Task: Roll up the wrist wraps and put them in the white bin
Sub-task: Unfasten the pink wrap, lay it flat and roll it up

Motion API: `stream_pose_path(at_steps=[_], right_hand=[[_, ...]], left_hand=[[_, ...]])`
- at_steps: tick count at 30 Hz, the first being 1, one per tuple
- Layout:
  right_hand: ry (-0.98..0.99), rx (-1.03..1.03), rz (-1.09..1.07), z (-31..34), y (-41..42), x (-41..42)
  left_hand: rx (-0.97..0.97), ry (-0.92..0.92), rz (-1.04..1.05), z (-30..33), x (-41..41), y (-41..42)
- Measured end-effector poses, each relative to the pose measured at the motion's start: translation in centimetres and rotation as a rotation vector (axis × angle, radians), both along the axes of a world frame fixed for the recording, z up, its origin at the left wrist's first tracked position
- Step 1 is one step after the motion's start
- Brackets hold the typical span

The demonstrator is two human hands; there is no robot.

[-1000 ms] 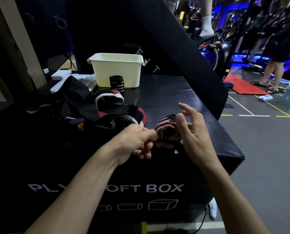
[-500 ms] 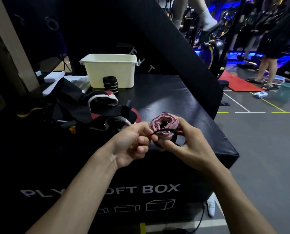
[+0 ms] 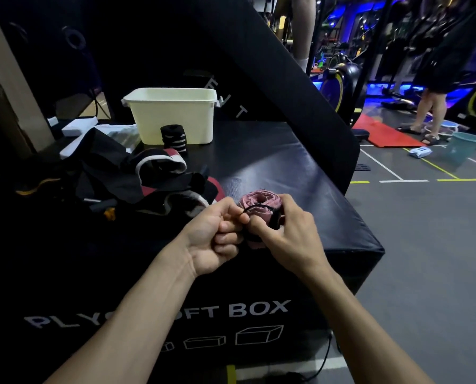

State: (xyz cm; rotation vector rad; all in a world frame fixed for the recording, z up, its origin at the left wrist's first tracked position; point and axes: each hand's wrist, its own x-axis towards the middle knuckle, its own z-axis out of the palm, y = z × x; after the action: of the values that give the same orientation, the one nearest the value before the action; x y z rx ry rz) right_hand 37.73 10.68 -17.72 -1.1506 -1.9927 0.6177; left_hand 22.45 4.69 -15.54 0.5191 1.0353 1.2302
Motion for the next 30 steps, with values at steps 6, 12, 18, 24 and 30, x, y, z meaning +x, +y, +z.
stream_pose_path(at_steps=[6,12,18,24,30], right_hand=[[-0.024,-0.092,0.012,0.8,0.5,0.1],[0.128,-0.33,0.373,2.0,1.2,3.1],[0.255,-0.29,0.368,2.1,1.6,2.9],[0.183,-0.197,0.277,1.9,1.9,2.5],[0.089,-0.129,0.236,1.5,1.6,2.7]], left_hand=[[0.0,0.077,-0.018,-0.1,0.0,0.0],[0.028,0.171,0.006,-0.3,0.5,-0.3],[0.037,0.183,-0.003,-0.3,0.7,-0.5],[0.051,0.159,-0.008,-0.3,0.7,-0.6],[0.049,0.137,0.011,-0.3,0.8,-0.4]])
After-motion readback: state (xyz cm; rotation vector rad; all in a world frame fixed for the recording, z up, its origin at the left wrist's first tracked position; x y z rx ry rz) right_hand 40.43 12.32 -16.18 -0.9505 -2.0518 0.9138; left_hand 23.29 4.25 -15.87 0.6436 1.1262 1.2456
